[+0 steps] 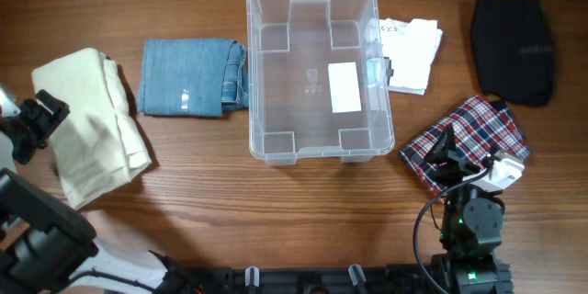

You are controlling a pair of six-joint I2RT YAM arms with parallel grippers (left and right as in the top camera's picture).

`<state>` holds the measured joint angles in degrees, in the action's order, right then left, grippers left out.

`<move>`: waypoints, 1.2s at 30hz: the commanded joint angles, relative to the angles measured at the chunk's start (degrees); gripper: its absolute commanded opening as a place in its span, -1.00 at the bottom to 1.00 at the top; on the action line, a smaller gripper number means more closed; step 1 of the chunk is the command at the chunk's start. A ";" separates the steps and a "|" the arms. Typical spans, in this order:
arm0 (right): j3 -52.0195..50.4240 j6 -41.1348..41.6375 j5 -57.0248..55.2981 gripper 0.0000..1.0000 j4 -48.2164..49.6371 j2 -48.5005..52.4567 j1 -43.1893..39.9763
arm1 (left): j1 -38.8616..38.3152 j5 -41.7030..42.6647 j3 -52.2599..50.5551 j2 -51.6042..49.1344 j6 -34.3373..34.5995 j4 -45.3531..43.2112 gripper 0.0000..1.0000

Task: Pack container
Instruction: 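Lower the open left gripper onto the cream cloth and grasp it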

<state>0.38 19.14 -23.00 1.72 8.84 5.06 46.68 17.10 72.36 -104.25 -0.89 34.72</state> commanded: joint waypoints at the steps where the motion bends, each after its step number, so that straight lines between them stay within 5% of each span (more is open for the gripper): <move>1: -0.07 -1.05 -0.55 0.99 0.20 0.33 -0.20 | 0.50 1.53 0.83 -3.74 -3.02 -1.73 1.00; 13: -0.07 -1.05 -0.55 0.99 0.20 0.33 -0.20 | 0.94 -1.79 0.83 -10.34 -3.39 -2.64 0.97; 19: -0.07 -1.07 -0.55 0.99 0.20 0.33 -0.20 | 1.11 -2.36 0.83 -10.97 -3.39 -1.84 0.77; 22: -0.07 -1.05 -0.55 1.00 0.20 0.33 -0.20 | 1.11 -2.34 0.81 -11.69 -3.39 -0.96 0.54; 24: -0.07 -1.05 -0.55 0.99 0.20 0.33 -0.20 | 1.11 -2.34 0.81 -11.93 -3.39 -0.68 0.12; 32: -0.07 -1.05 -0.55 0.99 0.20 0.33 -0.20 | 1.11 -2.32 0.83 -11.91 -3.13 -0.85 -0.85; 36: -0.07 -1.07 -0.55 0.99 0.20 0.33 -0.20 | 1.11 -2.03 0.85 -11.45 1.36 -1.77 -0.92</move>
<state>0.38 19.14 -23.00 1.72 8.84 5.06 47.40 16.43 73.34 -114.10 -3.33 33.85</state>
